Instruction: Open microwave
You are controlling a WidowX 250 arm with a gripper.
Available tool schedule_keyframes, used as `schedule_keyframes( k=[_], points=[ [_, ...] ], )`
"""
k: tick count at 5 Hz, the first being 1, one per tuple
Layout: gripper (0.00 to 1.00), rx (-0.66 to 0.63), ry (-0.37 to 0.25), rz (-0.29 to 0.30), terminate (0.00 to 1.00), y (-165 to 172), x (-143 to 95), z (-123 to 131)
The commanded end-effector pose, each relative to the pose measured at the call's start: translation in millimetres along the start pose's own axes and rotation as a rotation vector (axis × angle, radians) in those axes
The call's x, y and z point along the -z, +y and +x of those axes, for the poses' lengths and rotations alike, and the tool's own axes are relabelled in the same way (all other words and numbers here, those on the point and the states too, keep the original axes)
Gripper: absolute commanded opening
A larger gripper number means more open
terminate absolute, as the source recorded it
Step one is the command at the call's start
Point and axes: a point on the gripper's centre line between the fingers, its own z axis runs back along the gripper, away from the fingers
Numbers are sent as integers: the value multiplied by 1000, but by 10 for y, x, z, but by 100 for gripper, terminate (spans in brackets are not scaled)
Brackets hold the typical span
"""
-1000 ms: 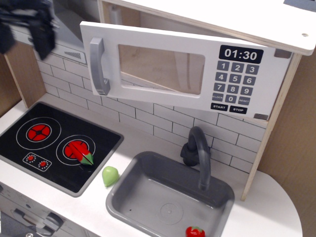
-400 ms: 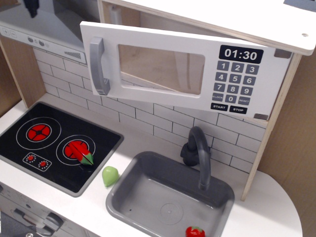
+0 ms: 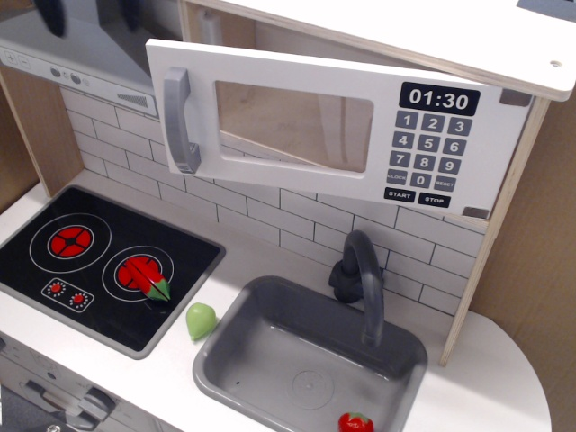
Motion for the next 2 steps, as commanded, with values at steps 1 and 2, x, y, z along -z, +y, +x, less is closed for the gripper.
schedule_keyframes(
  k=[1,2],
  points=[
    [100,240,-71,4,0,-359,87,-431],
    [100,347,-36,21,0,-420,119,-685]
  ],
)
